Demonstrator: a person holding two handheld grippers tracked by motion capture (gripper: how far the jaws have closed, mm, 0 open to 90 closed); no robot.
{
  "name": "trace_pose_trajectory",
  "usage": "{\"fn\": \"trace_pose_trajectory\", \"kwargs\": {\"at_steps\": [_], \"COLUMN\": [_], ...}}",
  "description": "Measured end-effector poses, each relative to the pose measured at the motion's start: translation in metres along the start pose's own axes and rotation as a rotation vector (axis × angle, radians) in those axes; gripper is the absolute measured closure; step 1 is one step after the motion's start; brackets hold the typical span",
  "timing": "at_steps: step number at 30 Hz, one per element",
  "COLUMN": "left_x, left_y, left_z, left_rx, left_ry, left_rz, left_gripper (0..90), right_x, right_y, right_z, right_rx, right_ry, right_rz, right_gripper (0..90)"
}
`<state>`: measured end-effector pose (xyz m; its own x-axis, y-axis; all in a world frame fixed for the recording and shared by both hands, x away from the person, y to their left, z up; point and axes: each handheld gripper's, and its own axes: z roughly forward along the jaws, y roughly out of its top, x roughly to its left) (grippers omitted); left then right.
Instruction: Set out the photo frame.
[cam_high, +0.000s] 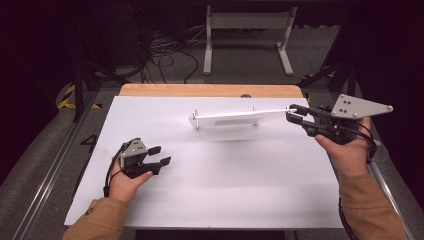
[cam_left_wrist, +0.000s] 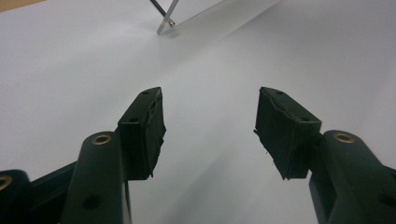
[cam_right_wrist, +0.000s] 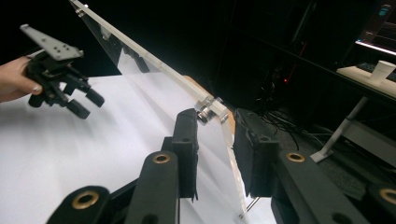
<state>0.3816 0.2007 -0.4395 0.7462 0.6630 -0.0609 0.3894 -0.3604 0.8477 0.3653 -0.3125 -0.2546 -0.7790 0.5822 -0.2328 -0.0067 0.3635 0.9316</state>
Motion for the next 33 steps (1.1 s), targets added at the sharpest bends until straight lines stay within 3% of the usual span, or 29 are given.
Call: {"fn": "trace_pose_trajectory", "kwargs": {"at_steps": [3,5,9,14,20,29,31,33], "left_x": [0.001,0.002,0.003,0.005,0.005,0.005,0.005,0.005], "left_y": [-0.002,-0.003,-0.003,-0.004,-0.003,-0.002,-0.002,-0.002], "left_z": [-0.004,-0.006,-0.008,-0.007,-0.006,-0.006,-0.006,-0.006], "left_rx": [-0.002,-0.008,-0.019,-0.019,-0.022,-0.029,-0.028,-0.03], "left_ry": [0.002,0.013,0.009,0.006,0.004,0.002,0.002,0.0], "left_rz": [-0.013,-0.013,-0.027,-0.01,-0.017,0.002,-0.009,-0.008], "left_gripper": [42.3,42.3,42.3,42.0,42.3,42.6,42.6,42.6], "right_x": [-0.006,-0.009,-0.01,-0.032,-0.045,-0.065,-0.068,-0.071], "right_y": [0.007,0.013,0.023,0.024,0.019,0.014,0.012,0.009], "right_z": [0.005,0.011,0.02,0.031,0.042,0.063,0.066,0.072], "right_rx": [-0.001,-0.018,-0.017,-0.061,-0.123,-0.195,-0.192,-0.15], "right_ry": [0.0,0.028,-0.001,0.003,-0.008,-0.075,-0.092,-0.117], "right_rz": [0.007,0.027,0.02,0.094,0.149,0.172,0.169,0.166], "right_gripper": [71.1,72.7,73.8,73.5,73.3,73.7,74.0,74.9]}}
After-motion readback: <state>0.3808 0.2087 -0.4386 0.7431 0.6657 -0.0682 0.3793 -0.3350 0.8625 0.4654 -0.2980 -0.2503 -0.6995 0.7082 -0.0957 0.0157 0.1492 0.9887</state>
